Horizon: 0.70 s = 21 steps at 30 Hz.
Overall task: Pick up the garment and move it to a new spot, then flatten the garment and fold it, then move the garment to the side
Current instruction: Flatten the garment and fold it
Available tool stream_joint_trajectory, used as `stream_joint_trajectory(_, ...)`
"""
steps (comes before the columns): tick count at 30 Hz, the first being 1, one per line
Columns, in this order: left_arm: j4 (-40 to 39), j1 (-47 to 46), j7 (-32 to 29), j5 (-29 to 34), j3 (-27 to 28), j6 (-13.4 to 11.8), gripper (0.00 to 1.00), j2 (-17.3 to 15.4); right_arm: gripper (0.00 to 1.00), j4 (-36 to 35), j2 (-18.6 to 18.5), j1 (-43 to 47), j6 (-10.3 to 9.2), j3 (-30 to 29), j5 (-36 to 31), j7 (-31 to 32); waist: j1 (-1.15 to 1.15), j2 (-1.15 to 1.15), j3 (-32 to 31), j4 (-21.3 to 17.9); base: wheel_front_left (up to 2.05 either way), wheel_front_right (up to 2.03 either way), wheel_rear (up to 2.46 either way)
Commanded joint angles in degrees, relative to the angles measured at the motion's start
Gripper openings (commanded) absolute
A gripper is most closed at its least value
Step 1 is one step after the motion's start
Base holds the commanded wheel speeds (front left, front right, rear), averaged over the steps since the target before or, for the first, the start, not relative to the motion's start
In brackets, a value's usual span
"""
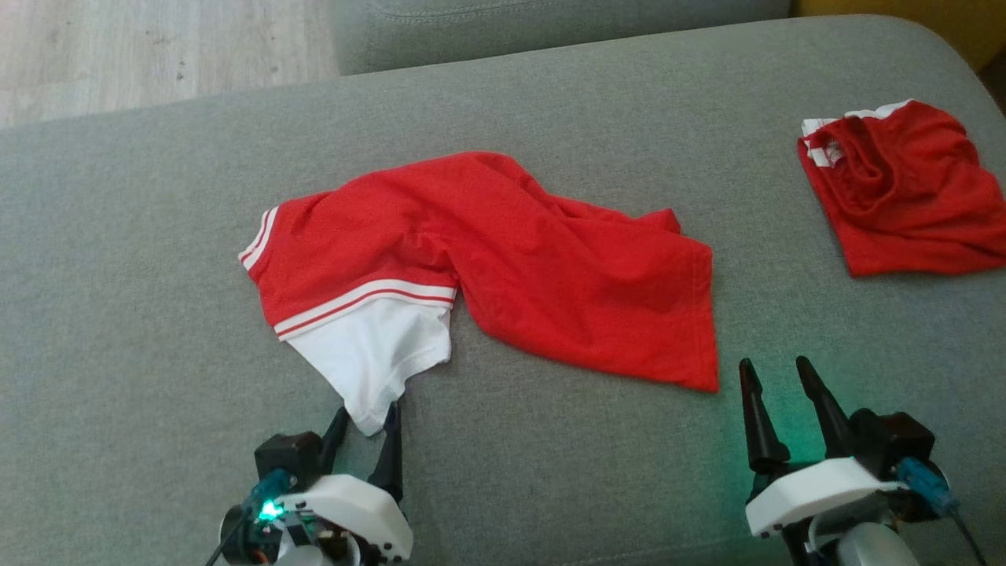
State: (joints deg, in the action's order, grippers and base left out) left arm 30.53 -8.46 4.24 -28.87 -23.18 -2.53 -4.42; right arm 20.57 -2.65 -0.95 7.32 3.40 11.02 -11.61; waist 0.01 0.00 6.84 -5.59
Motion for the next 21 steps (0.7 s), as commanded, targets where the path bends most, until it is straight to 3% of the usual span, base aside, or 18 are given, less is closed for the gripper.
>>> stream_joint_trajectory(1, -1.4, -1.9, -0.1, -0.2, 1.6, -1.0, 1.0, 0.0, 1.0, -1.1, -0.2, -2.5, 0.17, 1.7, 0.1, -0.7, -0.01, 0.0, 0.3, -0.3, 0.0, 0.0, 0.0)
stream_joint_trajectory(2, -1.4, -2.0, 0.0, -0.1, 1.6, -1.3, 0.88, 0.0, 1.0, -0.9, -0.2, -2.6, 0.17, 1.9, 0.2, -0.8, -0.01, 0.0, 0.4, -0.3, 0.0, 0.0, 0.0)
stream_joint_trajectory(3, -1.4, -2.1, 0.0, -0.1, 1.6, -1.5, 0.64, 0.0, 1.0, -0.6, -0.2, -2.8, 0.17, 2.1, 0.2, -0.9, -0.01, 0.0, 0.5, -0.4, 0.0, 0.0, 0.0)
stream_joint_trajectory(4, -1.6, -2.2, 0.1, -0.1, 1.6, -1.5, 0.47, 0.0, 1.0, -0.2, -0.2, -3.1, 0.17, 2.4, 0.2, -0.9, -0.01, 0.0, 0.6, -0.4, 0.0, 0.0, 0.0)
stream_joint_trajectory(7, -2.4, -2.9, 1.6, 0.3, 1.7, -1.9, 0.15, -0.1, 1.0, 1.5, -0.2, -4.1, 0.17, 3.4, -0.3, -0.2, -0.01, 0.0, 1.0, -0.3, 0.0, 0.0, 0.0)
stream_joint_trajectory(8, -2.6, -3.1, 2.2, 0.5, 1.7, -2.0, 0.0, -0.1, 1.0, 2.1, -0.2, -4.5, 0.17, 3.6, -0.4, 0.0, -0.01, 0.0, 1.1, -0.2, 0.0, 0.0, 0.0)
stream_joint_trajectory(18, -4.1, -4.4, 4.7, 1.6, 1.0, -2.4, 0.0, -0.3, 1.0, 11.9, -0.2, -9.5, 0.17, 6.9, -2.1, 4.9, -0.01, 0.0, 2.5, 1.8, 0.0, 0.0, 0.0)
stream_joint_trajectory(19, -4.3, -4.4, 4.8, 1.6, 1.0, -2.6, 0.0, -0.4, 0.94, 12.5, -0.2, -9.7, 0.17, 7.1, -2.2, 5.2, -0.01, 0.0, 2.5, 1.9, 0.0, 0.0, 0.0)
stream_joint_trajectory(21, -4.9, -4.4, 5.2, 1.7, 1.1, -2.8, 0.0, -0.6, 0.49, 13.3, -0.2, -10.1, 0.17, 7.4, -2.1, 5.6, -0.01, 0.0, 2.6, 2.1, 0.0, 0.0, 0.0)
